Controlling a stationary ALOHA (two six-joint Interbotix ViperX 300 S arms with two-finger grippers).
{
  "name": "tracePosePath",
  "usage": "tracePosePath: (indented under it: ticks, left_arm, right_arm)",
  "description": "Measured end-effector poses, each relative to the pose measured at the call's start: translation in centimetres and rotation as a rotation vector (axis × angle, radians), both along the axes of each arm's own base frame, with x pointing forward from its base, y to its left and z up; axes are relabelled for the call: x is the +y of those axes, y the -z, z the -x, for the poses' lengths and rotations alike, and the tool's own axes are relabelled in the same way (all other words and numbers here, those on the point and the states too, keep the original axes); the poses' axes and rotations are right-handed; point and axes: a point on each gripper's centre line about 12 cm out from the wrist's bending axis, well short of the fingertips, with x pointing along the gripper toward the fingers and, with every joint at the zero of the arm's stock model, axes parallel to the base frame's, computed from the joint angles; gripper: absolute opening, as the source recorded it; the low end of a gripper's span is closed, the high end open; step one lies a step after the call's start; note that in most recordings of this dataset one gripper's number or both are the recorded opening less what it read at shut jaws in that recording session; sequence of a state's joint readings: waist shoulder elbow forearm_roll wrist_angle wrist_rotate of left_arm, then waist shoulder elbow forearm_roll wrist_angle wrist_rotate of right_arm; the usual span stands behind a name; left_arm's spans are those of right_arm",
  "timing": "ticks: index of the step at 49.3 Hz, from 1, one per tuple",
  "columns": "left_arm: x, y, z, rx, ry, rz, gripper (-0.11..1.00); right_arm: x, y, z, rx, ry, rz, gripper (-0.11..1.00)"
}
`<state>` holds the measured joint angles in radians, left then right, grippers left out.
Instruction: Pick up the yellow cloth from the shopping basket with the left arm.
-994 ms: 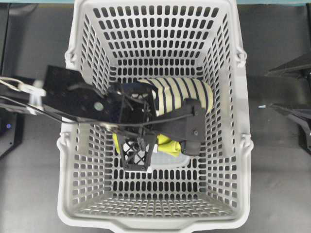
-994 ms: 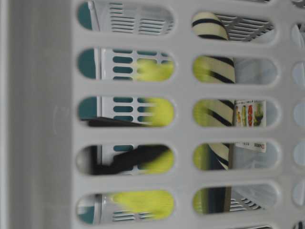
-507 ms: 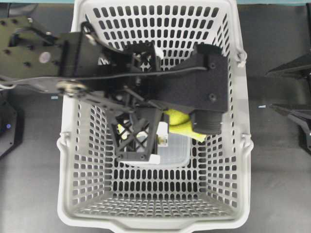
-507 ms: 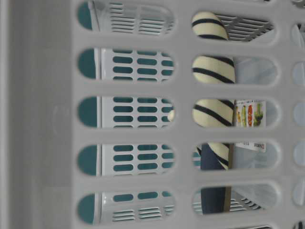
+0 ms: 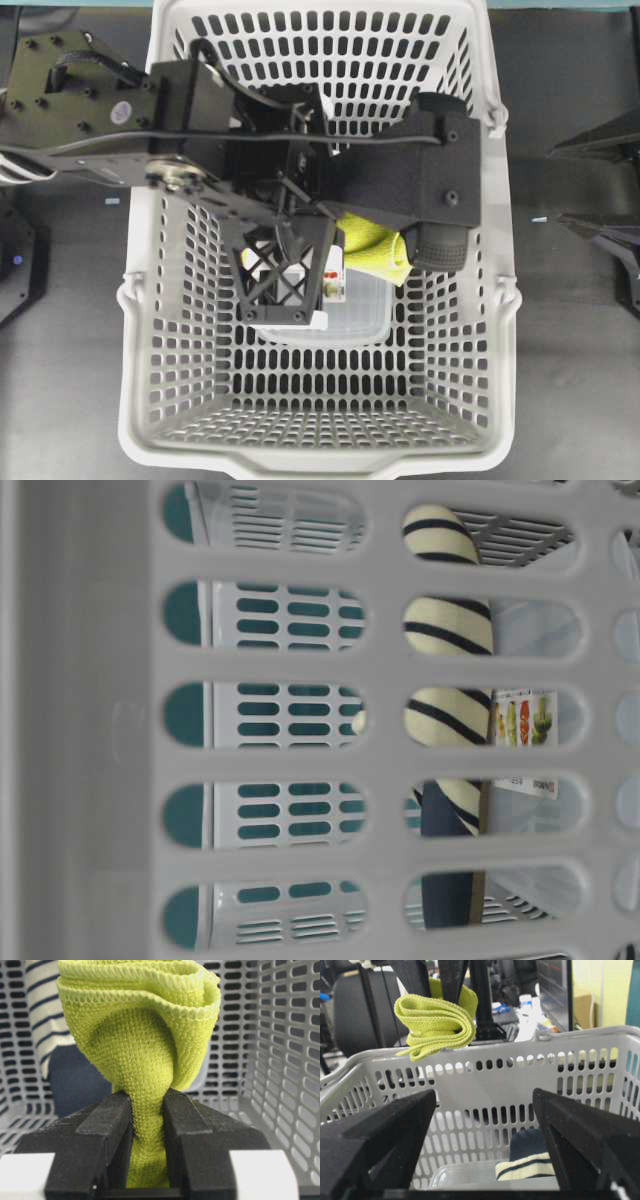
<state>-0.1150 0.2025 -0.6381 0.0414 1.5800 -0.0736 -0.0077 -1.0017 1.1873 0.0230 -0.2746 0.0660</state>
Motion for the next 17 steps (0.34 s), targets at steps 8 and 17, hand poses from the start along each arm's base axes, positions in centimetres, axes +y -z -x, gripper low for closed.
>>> tracePosePath:
  ticks: [8,17]
  left_arm:
    - [0.00,-0.01,-0.02,-0.002,0.001,0.000,0.16]
    - [-0.05,0.68,-0.44,0.017,0.001,-0.003,0.16]
  right_arm:
    - [0.00,-0.09,0.08,-0.005,0.000,0.000,0.75]
    - [0.01,-0.04,0.17,0.003,-0.001,0.000,0.75]
